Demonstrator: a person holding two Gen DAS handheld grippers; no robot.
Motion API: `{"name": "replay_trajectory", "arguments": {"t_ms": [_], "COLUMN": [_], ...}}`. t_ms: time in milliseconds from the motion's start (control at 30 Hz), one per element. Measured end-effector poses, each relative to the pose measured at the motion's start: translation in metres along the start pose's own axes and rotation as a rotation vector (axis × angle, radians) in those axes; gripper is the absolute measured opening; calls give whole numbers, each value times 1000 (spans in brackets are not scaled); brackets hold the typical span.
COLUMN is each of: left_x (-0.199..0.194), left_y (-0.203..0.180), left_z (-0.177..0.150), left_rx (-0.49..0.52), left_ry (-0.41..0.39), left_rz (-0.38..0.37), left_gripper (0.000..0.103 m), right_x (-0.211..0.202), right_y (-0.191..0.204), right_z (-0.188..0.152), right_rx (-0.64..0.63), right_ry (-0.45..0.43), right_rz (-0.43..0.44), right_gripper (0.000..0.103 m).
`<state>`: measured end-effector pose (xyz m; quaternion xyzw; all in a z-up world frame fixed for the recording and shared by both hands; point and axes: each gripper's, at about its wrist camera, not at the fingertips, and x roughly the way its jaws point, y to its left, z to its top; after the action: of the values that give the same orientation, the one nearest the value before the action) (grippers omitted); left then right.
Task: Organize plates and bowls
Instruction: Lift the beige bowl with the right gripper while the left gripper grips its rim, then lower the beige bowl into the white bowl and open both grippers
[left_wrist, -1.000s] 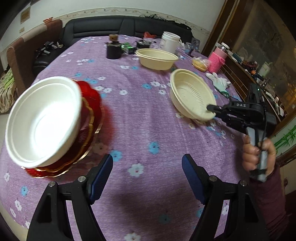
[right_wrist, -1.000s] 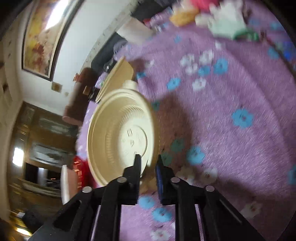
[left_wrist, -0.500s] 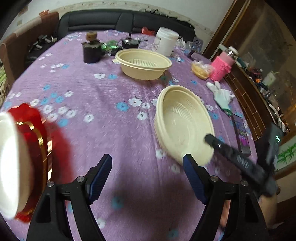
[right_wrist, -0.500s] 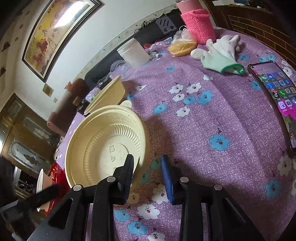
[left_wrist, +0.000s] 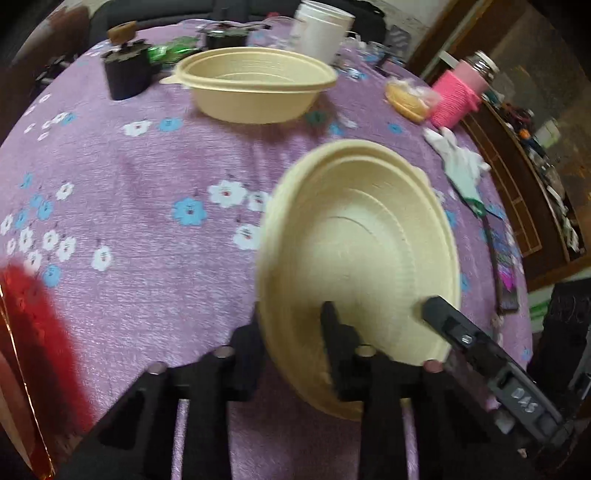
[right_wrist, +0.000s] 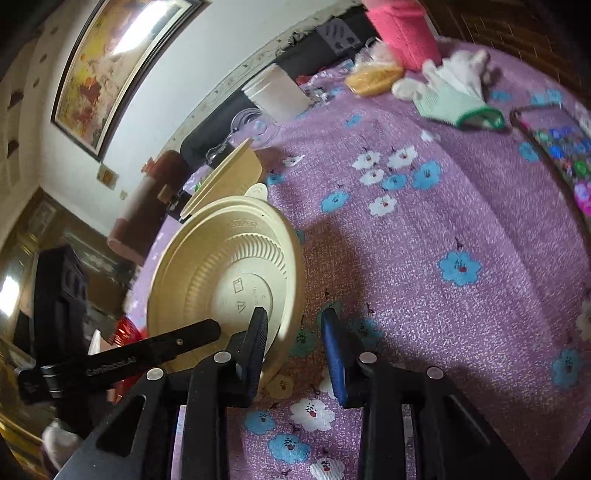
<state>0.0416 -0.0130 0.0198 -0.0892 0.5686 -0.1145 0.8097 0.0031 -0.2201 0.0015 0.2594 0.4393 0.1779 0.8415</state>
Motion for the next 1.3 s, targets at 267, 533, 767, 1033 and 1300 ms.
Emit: {"name": "replay_trajectory", "arguments": {"t_ms": [267, 533, 767, 1033, 1300], "left_x": [-38, -119, -183, -198, -209], "left_y": [0, 39, 109, 174, 193], "left_z": [-20, -64, -94, -110, -120], "left_rx": [39, 20, -88, -169, -137], "left_ry": [-57, -174, -260, -265, -339], "left_rz": [37, 64, 125, 283, 475], "left_gripper": [22, 30, 33, 42, 69], "right_x": [-13, -20, 1, 56, 83], "right_y": [38, 105, 202, 275, 292], "right_z": [-9, -21, -35, -72, -91], "right_rx": [-125, -176, -299, -431, -535], "right_ry": [-30, 16, 77, 163, 128], "right_rz": [-20, 112, 215, 185, 49], "right_gripper": [18, 18, 19, 19, 20]}}
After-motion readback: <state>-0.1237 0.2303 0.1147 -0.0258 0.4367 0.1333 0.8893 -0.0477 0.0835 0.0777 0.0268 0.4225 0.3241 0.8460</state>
